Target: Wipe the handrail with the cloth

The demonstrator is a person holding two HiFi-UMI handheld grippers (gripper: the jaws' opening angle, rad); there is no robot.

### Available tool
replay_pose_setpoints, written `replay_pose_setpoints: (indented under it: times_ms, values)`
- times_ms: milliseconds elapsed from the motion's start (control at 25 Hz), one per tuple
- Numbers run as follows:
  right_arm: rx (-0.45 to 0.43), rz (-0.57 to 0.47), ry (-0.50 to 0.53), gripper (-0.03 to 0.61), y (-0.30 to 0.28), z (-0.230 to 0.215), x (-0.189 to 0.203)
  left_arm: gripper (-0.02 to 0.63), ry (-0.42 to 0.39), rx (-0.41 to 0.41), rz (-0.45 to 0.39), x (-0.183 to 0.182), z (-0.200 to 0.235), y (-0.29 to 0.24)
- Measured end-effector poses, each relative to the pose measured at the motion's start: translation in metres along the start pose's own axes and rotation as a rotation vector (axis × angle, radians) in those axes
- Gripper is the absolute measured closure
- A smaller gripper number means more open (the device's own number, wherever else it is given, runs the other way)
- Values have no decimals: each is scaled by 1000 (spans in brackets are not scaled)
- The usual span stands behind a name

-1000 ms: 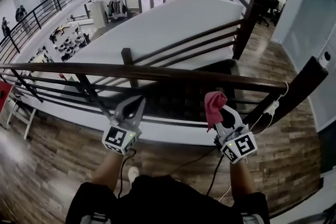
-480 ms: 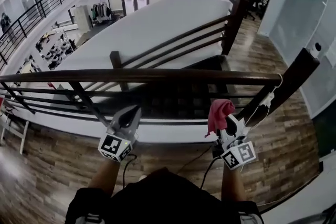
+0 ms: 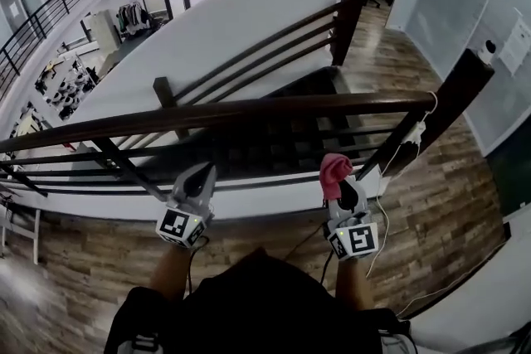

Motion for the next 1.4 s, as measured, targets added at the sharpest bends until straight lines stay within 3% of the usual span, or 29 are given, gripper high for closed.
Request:
replay_pose_setpoints:
  times_ms: [120,560,1400]
  values:
    - [-15,8,-38,532,2,4,2,615,50,-9,-28,-10,-4,4]
    - [-12,48,-164,535,10,-15,18,615,64,-95,17,2,8,31]
    - [21,111,-173,535,20,-28,36,615,82,-90,86,14,7,60]
Point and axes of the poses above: the fingertips, and each gripper's own axes: y backward along the fingers, z to its left, x out of its underside, the point moved 4 cm from there along y, backward along the fingers, and after that the axes turned 1 degree about -y, right-handed, at the moved point
